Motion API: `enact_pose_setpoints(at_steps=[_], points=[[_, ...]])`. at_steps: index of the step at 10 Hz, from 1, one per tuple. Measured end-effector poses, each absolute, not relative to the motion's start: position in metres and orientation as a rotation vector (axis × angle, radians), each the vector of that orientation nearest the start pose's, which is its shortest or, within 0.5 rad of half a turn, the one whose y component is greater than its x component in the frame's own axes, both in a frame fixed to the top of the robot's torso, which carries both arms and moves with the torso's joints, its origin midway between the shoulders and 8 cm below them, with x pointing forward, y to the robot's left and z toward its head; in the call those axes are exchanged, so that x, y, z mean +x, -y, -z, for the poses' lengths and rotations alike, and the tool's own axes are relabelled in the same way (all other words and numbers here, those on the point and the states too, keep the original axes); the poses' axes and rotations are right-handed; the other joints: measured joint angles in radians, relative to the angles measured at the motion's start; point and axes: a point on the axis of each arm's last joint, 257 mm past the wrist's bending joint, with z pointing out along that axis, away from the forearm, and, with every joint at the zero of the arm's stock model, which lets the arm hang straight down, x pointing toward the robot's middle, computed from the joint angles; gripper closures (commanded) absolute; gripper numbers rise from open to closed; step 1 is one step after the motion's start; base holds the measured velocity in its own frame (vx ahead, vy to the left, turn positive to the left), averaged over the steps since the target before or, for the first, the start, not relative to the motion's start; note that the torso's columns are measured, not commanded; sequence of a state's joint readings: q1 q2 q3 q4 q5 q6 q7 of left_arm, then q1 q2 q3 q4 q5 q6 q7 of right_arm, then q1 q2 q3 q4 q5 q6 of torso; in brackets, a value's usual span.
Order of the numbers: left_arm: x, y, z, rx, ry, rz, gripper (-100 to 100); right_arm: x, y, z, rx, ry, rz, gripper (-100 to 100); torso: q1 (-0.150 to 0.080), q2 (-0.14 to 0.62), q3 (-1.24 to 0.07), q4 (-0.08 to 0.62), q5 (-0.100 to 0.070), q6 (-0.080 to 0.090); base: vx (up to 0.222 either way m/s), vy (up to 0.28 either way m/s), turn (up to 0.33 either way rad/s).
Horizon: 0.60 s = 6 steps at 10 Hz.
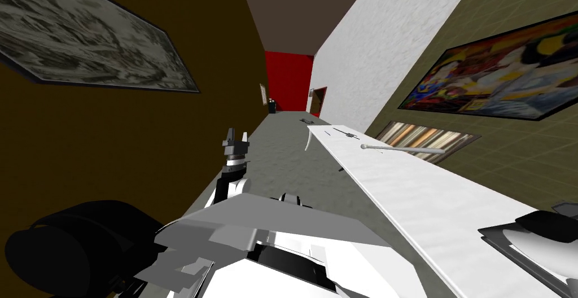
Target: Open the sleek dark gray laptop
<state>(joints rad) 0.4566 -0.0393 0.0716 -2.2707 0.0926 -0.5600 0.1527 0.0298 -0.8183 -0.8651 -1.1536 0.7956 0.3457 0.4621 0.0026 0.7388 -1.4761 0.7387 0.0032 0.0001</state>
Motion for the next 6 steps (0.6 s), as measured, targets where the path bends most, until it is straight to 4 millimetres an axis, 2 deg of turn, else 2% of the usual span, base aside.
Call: enact_pose_setpoints(at_steps=[1, 2, 3, 4, 5, 6], points=[[0.33, -0.312, -0.045, -0.705, -0.408, 1.463, 0, 0.23, 0.895, 0.028, 0.817, -1.314, 1.16, 100, 0.001, -0.002, -0.001, 0.0, 0.0, 0.003, -0.132, -0.029, 0.25], [0.33, -0.312, -0.045, -0.705, -0.408, 1.463, 0, 0.226, 0.896, 0.031, 0.848, -1.294, 1.156, 100, 0.001, -0.001, 0.0, -0.001, -0.002, -0.004, -0.145, -0.048, 0.229], [0.33, -0.312, -0.045, -0.705, -0.408, 1.463, 0, 0.218, 0.898, 0.033, 0.87, -1.279, 1.163, 100, -0.001, 0.0, 0.0, 0.0, -0.001, 0.0, -0.083, -0.029, 0.023], [0.33, -0.312, -0.045, -0.705, -0.408, 1.463, 0, 0.214, 0.899, 0.031, 0.877, -1.268, 1.174, 100, 0.0, -0.001, 0.0, 0.0, 0.0, 0.003, -0.156, -0.042, 0.255], [0.33, -0.312, -0.045, -0.705, -0.408, 1.463, 0, 0.209, 0.901, 0.036, 0.91, -1.253, 1.172, 100, -0.002, 0.001, 0.001, -0.001, -0.003, -0.003, -0.162, -0.043, 0.198], [0.33, -0.312, -0.045, -0.705, -0.408, 1.463, 0, 0.203, 0.901, 0.037, 0.935, -1.237, 1.174, 100, -0.002, 0.0, 0.001, 0.0, -0.002, 0.0, -0.081, -0.02, 0.018]])
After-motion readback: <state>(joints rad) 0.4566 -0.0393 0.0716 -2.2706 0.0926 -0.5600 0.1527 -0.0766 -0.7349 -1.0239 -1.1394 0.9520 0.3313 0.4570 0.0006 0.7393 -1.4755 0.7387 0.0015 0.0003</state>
